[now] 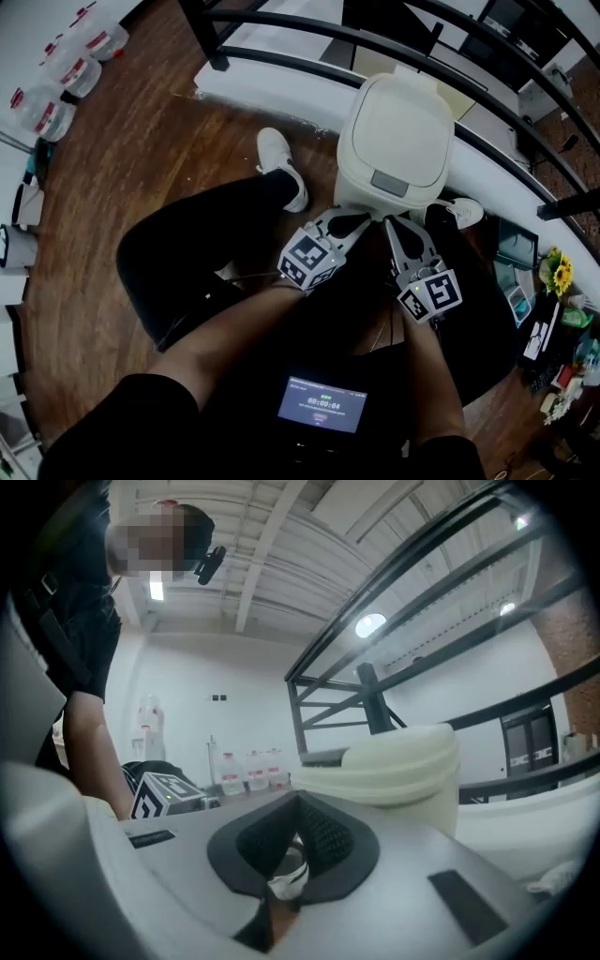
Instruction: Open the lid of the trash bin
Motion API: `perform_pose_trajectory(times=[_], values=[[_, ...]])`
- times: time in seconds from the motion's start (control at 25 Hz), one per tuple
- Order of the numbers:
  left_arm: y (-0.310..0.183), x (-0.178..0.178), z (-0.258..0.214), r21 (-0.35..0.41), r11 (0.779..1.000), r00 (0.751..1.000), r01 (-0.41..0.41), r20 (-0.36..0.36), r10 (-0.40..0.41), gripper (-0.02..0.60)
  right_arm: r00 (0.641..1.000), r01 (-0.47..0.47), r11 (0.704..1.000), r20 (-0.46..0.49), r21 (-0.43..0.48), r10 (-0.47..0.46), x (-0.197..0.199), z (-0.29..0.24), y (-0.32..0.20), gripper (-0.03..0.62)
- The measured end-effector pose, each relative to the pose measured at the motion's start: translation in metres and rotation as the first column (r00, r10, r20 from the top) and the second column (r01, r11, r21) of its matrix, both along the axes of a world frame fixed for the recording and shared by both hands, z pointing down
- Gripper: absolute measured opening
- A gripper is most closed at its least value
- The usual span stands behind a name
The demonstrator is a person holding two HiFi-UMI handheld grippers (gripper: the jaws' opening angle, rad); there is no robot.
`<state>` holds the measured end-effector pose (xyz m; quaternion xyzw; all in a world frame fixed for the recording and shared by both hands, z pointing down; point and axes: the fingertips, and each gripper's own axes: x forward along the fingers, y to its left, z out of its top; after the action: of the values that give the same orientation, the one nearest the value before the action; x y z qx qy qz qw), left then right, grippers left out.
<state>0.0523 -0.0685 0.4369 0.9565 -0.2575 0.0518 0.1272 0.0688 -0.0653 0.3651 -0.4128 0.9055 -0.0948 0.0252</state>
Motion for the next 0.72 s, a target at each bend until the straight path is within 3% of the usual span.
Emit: perform_pose_trajectory(times=[0.28,0.48,0.72], values=[[-0.019,0.004,0.079,-0.089,0.996,0.997,0.027,0.081,-0.02,0.034,0.999,-0.011,0.992,0.03,-0.126,0.015,0.009,0.07,-0.021,0.02],[-0.032,0.004,0.134,-0.126,0.992,0.983,0.029,0.183,-0.005,0.034,1.0,-0.004,0.987,0.025,-0.159,0.008,0.003,0.097,-0.042,0.02],[-0.045,-0.002,0.182,-0.187,0.98,0.973,0.061,0.229,-0.016,0.034,1.0,0.022,0.975,0.009,-0.219,-0.02,-0.012,0.139,-0.054,0.02]])
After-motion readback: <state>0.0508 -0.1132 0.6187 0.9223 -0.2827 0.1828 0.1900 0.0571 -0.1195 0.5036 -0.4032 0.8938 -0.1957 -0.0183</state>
